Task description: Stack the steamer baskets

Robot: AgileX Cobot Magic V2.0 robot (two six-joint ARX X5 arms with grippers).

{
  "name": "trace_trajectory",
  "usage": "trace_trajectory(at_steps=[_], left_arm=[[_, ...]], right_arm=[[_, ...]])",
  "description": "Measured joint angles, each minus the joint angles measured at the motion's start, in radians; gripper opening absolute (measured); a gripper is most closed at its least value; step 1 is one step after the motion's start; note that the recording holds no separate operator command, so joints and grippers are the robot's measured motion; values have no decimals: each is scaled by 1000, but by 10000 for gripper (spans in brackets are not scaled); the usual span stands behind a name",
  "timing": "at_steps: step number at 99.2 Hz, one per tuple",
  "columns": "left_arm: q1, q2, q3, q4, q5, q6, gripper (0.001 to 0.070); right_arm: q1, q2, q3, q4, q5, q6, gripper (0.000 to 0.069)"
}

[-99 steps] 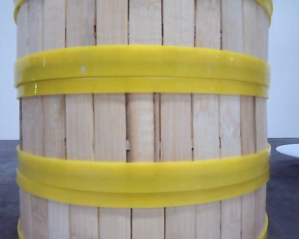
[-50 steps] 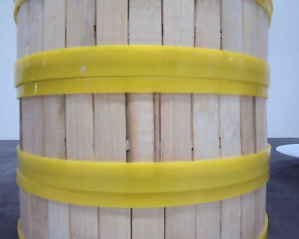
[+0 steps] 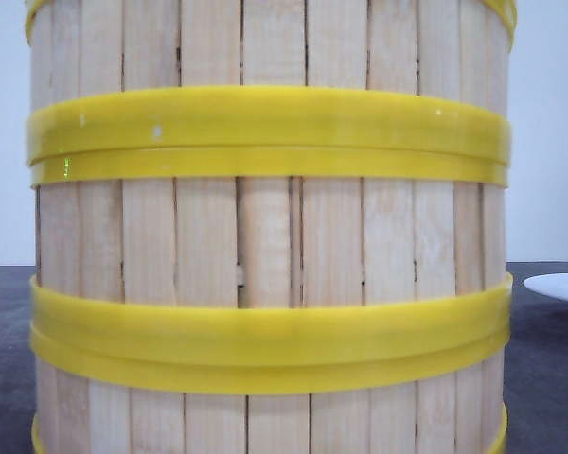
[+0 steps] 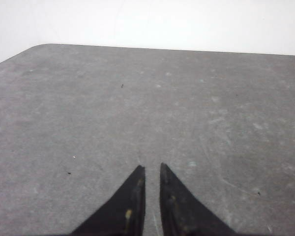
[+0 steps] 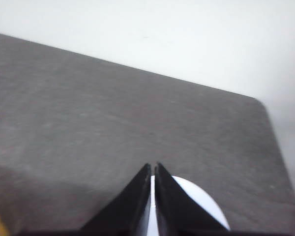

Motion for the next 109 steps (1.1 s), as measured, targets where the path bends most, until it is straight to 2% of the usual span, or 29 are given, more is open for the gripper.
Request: trace_trajectory(at_steps=[19,38,51,81,109], left_arm=[[0,0,0,0,0,-1,27],[0,0,0,0,0,-1,27],[0,0,0,0,0,-1,27],[0,0,0,0,0,-1,27],[0,0,0,0,0,-1,27]], right_arm=[[-243,-114,-231,296,-174,-95,7],[-417,-239,-510,514,-319,-114,7],[-492,-314,-655,565,-381,-117,7],[-599,-467,-874,619,-399,-114,7],[-659,-594,-996,623,-400,-71,7]])
